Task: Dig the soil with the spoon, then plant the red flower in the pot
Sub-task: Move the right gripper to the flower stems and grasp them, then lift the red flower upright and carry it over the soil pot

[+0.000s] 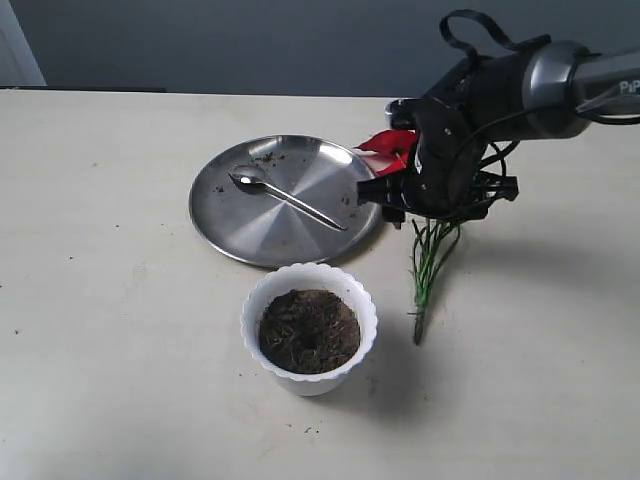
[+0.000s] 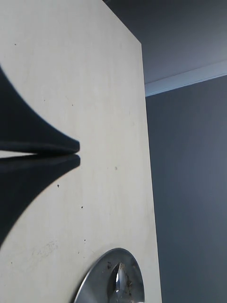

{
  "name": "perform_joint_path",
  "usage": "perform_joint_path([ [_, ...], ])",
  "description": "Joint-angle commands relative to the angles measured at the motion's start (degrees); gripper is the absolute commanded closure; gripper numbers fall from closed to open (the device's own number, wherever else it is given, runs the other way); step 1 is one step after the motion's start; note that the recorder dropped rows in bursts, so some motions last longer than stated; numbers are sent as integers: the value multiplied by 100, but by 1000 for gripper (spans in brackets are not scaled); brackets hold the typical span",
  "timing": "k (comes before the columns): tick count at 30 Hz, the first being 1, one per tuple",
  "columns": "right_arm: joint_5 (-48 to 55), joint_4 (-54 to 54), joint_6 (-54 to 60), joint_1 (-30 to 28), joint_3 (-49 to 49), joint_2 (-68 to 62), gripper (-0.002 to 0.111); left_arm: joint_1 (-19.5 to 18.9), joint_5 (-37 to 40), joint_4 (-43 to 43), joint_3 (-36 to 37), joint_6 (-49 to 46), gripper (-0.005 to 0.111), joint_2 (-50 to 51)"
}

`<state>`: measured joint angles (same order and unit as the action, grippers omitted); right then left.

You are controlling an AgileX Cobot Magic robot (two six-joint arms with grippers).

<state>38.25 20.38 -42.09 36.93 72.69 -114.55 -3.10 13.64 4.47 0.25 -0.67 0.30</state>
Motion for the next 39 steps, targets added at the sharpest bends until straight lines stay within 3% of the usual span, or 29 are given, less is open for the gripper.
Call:
perform_joint_path([
  [1, 79, -326, -15, -30, 28, -240, 45, 41, -34, -44, -25, 12, 106, -30],
  [18, 4, -43, -15, -30, 28, -548, 45, 41, -34, -44, -25, 12, 106, -30],
  [21, -49, 29, -15, -92, 28, -600, 56, 41, -34, -44, -25, 12, 106, -30],
  [27, 66, 15, -4, -267, 28, -697, 105, 41, -34, -44, -25, 12, 106, -30],
  [28, 96, 15, -4, -282, 28, -719, 109, 41, -34, -44, -25, 12, 106, -30],
  [39, 181, 480, 596, -293, 16, -508, 109, 41, -34, -44, -25, 12, 106, -30],
])
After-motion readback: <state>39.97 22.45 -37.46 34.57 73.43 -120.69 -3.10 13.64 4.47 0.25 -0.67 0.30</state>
